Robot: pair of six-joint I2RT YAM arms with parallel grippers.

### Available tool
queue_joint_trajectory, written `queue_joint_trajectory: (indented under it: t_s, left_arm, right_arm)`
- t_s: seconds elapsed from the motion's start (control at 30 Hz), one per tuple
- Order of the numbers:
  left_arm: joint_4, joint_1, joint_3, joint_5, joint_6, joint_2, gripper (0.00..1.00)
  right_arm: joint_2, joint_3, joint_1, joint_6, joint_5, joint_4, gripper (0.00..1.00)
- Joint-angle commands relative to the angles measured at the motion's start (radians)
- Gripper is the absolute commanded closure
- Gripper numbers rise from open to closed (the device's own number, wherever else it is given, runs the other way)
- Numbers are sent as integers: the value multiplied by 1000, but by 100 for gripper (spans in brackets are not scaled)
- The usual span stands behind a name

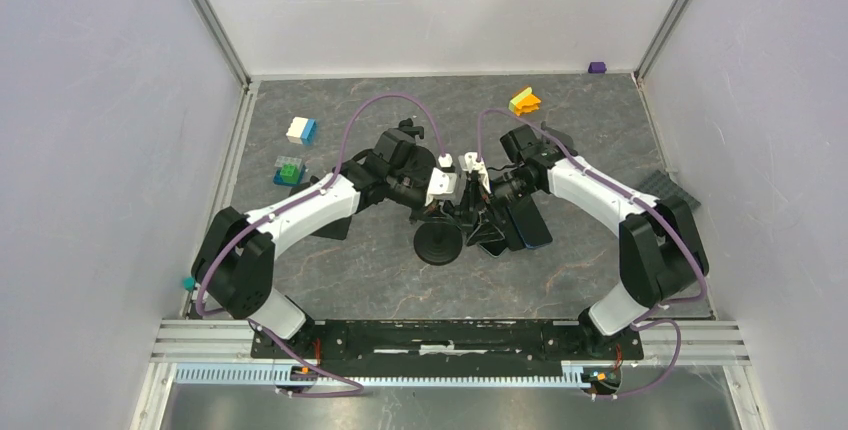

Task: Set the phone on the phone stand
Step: Install the phone on the phone stand.

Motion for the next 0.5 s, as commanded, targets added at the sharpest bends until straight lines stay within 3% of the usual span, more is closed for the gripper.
queue_joint_trajectory:
  t_s: [0.0,0.27,0.47]
  left_arm:
    - [-168,-87,-66,135,32,4,98]
    - [-113,-66,-93,133,-6,-21,98]
    - [-23,-32,-120,148,-85,-44,98]
  right_arm:
    - [-39,81,-56,47,86,177,2]
    - [-72,68,-80,64,99,168,2]
    - [-89,81,-98,5,91,65,2]
